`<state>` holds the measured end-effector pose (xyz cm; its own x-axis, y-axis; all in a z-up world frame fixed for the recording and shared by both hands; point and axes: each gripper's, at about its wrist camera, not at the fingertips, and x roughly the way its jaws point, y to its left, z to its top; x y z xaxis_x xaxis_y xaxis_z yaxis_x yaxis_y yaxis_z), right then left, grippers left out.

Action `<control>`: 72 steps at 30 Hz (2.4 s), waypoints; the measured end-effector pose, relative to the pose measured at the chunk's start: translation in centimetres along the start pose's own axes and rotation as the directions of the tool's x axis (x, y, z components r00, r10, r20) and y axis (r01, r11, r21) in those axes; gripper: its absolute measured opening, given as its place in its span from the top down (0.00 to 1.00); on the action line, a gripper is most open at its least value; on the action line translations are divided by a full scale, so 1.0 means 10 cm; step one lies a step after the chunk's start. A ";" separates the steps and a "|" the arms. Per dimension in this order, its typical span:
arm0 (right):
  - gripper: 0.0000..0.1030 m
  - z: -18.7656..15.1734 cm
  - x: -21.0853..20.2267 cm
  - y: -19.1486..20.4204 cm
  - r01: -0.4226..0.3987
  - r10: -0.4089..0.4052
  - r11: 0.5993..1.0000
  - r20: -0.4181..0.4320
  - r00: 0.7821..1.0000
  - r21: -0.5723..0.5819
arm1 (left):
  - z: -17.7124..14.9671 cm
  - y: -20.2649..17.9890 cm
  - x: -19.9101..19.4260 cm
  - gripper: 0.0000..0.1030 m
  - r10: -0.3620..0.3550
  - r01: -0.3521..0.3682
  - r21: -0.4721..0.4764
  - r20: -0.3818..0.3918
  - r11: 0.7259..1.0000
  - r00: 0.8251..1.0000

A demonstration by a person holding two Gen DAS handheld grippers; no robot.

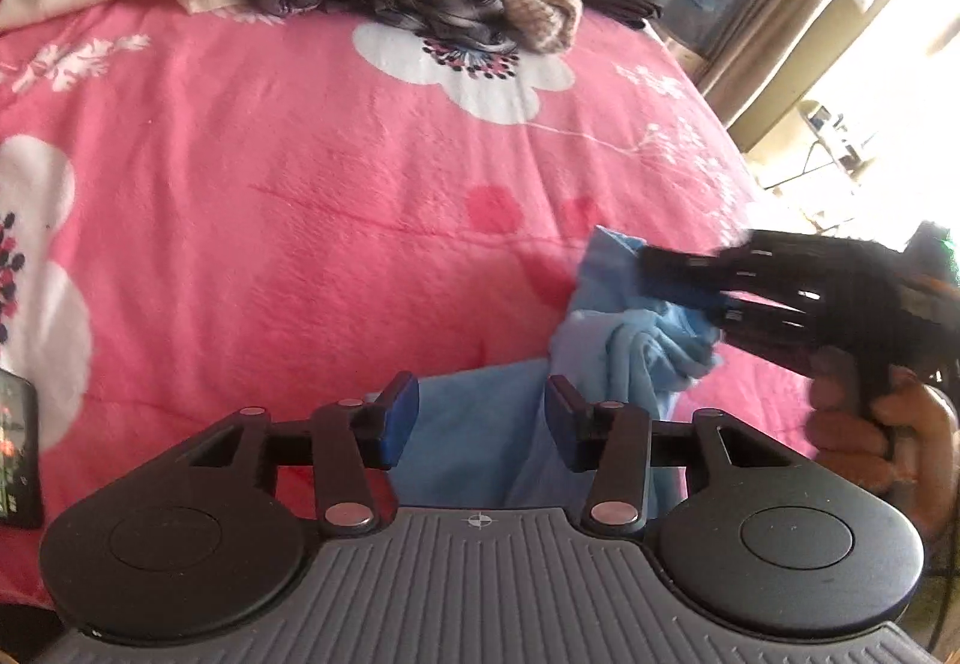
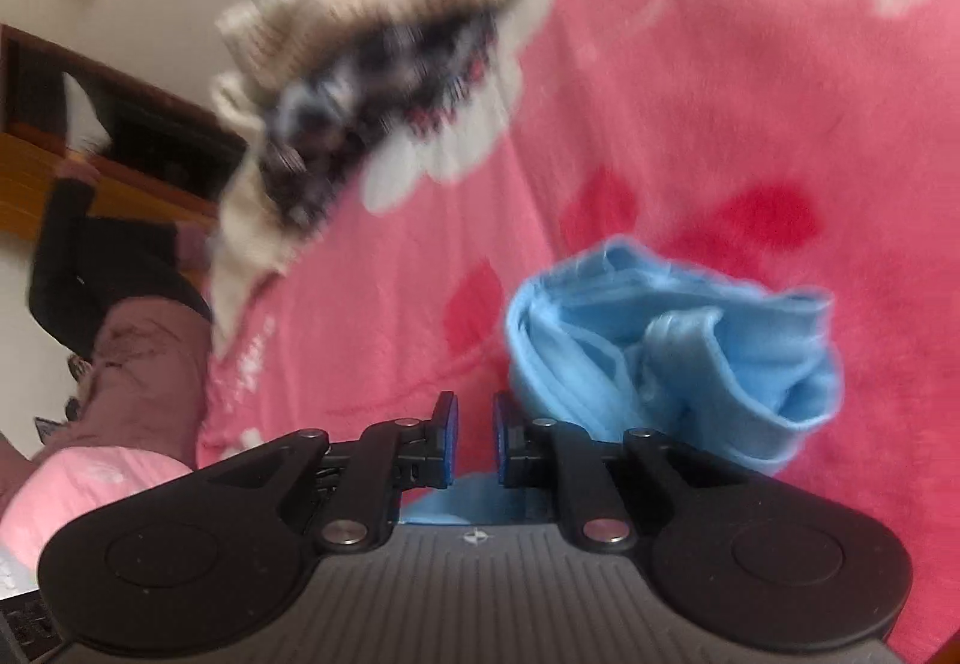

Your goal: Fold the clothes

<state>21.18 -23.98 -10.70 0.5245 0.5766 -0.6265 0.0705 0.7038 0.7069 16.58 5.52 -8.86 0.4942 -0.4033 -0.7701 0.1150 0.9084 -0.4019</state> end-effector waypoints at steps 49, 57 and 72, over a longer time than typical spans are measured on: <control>0.99 -0.85 -1.70 0.09 0.341 -0.262 0.914 0.323 0.909 -0.220 | -0.30 -0.07 -0.46 0.97 0.006 0.008 -0.083 0.160 0.997 0.987; 0.99 -0.99 -1.85 -0.19 0.362 -0.327 0.924 0.233 0.916 -0.126 | -0.33 -0.44 -0.38 0.54 -0.111 0.110 0.021 0.076 0.994 0.991; 0.58 -0.85 -1.69 -0.07 0.424 -0.371 0.837 0.212 0.904 -0.345 | -0.75 -1.59 0.40 0.39 -0.005 -0.002 0.646 0.009 0.763 1.000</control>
<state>5.04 -30.73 -3.42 0.6277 0.1722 -0.7592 -0.0110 0.9771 0.2126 10.22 -11.33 -9.25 0.5014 -0.4071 -0.7634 0.6436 0.7652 0.0147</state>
